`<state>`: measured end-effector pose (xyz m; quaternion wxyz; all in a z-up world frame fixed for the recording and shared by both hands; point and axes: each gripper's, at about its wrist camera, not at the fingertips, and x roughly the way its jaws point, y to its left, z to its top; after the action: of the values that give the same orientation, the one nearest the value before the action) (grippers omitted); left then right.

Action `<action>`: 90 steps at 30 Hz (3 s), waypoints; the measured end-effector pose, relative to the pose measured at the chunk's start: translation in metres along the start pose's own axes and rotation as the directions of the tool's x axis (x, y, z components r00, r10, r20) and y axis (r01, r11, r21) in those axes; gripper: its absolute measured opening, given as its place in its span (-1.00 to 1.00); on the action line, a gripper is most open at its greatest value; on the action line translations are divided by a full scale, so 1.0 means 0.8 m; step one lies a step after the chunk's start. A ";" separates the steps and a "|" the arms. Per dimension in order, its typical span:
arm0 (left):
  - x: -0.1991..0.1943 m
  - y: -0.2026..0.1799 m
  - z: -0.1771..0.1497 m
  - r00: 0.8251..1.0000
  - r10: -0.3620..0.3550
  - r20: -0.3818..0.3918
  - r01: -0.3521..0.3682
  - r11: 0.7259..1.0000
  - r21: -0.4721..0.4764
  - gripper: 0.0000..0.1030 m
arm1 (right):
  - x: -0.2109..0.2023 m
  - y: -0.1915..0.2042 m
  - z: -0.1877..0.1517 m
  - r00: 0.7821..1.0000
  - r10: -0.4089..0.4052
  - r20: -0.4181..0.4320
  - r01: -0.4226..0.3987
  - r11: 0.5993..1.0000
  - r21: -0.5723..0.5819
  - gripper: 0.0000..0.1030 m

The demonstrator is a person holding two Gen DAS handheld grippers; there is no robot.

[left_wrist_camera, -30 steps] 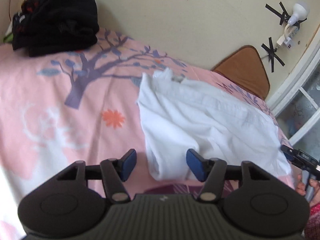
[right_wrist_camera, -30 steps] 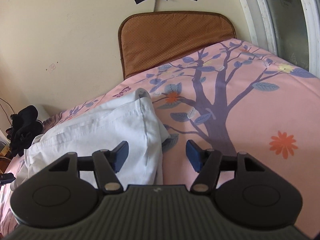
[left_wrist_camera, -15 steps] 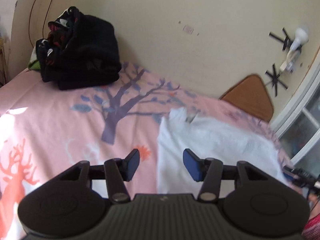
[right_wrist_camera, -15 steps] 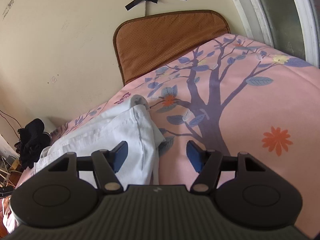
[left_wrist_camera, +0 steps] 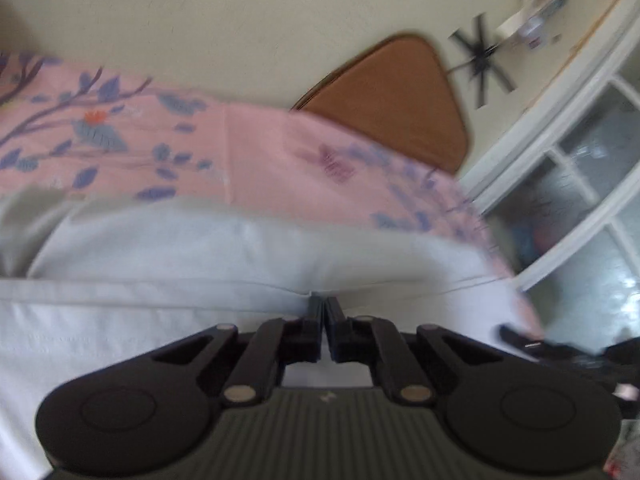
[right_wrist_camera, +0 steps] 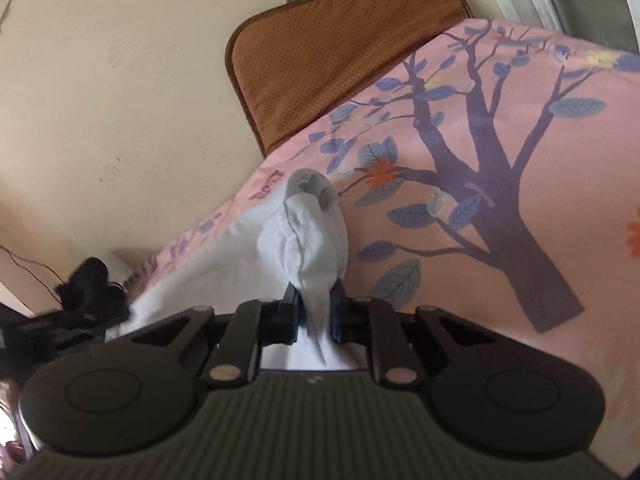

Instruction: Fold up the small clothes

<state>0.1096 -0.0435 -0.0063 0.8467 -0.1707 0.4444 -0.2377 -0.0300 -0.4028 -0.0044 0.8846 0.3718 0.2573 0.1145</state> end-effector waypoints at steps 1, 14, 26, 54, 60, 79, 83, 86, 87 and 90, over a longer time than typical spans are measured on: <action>0.004 0.006 -0.006 0.998 -0.038 0.041 0.038 0.999 -0.008 -0.89 | -0.007 0.015 0.003 0.999 0.046 0.015 -0.046 0.999 0.005 -0.69; -0.226 0.140 -0.063 0.916 -0.057 0.398 0.163 0.958 -0.238 -0.91 | 0.120 0.300 -0.052 0.917 0.322 -0.233 -0.376 0.894 -0.243 -0.69; -0.288 0.185 -0.106 0.911 0.054 0.408 0.051 0.969 -0.243 -0.48 | 0.180 0.355 -0.139 0.837 0.334 -0.434 -0.479 0.830 -0.284 -0.41; -0.129 0.181 0.015 0.960 0.222 0.169 -0.195 0.967 -0.161 -0.83 | 0.293 0.288 -0.095 0.954 -0.032 -0.298 -0.128 0.856 -0.500 -0.91; -0.169 0.183 0.012 0.962 0.203 0.182 -0.173 0.970 -0.170 -0.84 | 0.269 0.280 -0.087 0.956 0.012 -0.293 -0.148 0.882 -0.447 -0.88; -0.184 0.176 -0.075 0.980 -0.041 0.195 0.083 0.974 -0.213 0.94 | 0.218 0.235 -0.122 0.936 0.151 -0.317 -0.247 0.925 -0.288 0.59; -0.170 0.152 -0.072 0.986 0.001 0.166 0.039 0.970 -0.239 0.23 | 0.221 0.241 -0.113 0.932 0.159 -0.327 -0.266 0.911 -0.316 -0.35; -0.145 0.119 -0.054 0.989 -0.061 0.132 0.091 0.969 -0.231 0.01 | 0.194 0.227 -0.083 0.932 0.204 -0.298 -0.300 0.897 -0.323 -0.49; -0.135 0.102 -0.042 0.988 -0.091 0.127 0.117 0.970 -0.215 0.01 | 0.180 0.222 -0.070 0.943 0.206 -0.260 -0.292 0.888 -0.355 -0.49; -0.088 0.025 0.008 0.980 -0.160 0.115 0.172 0.980 -0.102 0.01 | 0.139 0.192 -0.006 0.971 0.202 -0.129 -0.237 0.882 -0.407 -0.49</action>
<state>0.0855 0.0131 0.0345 0.8354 -0.2669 0.3954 -0.2730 0.0591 -0.2485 0.0617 0.9136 0.1946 0.2193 0.2818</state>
